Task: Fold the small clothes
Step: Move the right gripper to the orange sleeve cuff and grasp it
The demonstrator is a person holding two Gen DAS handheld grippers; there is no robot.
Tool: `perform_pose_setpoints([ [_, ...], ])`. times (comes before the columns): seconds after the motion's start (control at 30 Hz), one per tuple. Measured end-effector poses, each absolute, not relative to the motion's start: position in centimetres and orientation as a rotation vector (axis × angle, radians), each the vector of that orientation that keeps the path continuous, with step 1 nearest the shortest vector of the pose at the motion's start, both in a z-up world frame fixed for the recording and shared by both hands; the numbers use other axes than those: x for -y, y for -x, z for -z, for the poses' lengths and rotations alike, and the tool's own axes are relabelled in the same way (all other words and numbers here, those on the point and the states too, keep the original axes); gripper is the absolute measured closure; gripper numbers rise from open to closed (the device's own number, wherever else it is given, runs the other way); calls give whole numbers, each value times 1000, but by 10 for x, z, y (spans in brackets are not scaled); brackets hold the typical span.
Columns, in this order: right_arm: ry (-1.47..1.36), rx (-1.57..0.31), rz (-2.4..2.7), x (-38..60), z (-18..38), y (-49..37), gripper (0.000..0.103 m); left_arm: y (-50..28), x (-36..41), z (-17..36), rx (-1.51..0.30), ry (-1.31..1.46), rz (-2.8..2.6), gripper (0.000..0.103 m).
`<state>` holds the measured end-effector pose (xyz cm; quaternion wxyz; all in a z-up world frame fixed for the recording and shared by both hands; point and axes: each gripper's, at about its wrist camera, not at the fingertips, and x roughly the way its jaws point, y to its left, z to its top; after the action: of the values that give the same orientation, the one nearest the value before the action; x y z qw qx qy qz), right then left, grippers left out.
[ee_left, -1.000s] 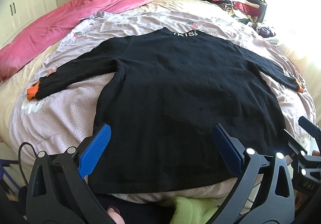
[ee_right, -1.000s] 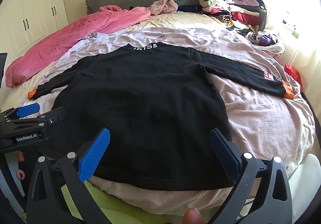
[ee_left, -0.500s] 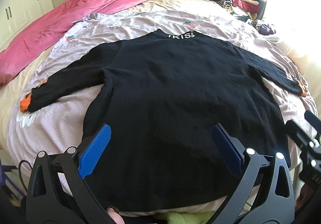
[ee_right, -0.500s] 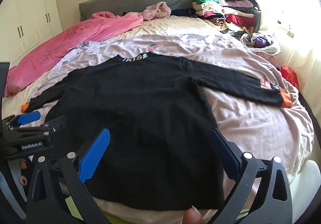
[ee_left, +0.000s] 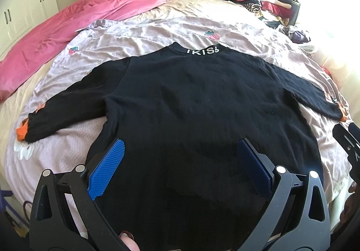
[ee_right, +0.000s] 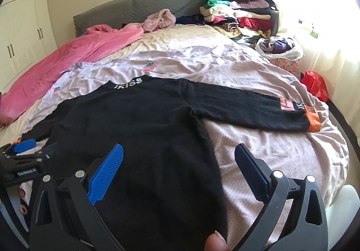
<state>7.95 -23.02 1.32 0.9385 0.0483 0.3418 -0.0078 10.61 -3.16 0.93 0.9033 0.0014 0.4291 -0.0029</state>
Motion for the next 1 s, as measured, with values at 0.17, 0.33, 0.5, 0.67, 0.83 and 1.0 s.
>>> perform_pose_setpoints([
  [0.17,-123,-700,62,250,-9,-93,4,-124,34,-11,-891,4,14,9],
  [0.33,-141,-708,92,268,-8,-105,4,-144,38,-13,-887,12,38,9],
  [0.5,-177,-714,142,293,-4,-119,4,-163,39,-15,-887,20,46,9],
  [0.67,-178,-714,204,314,-4,-133,4,-183,40,-15,-895,18,40,9],
  [0.83,-190,-718,250,335,-3,-145,4,-203,38,-14,-903,32,34,9],
  [1.0,-198,-731,319,365,2,-155,4,-223,39,-9,-915,19,18,9],
])
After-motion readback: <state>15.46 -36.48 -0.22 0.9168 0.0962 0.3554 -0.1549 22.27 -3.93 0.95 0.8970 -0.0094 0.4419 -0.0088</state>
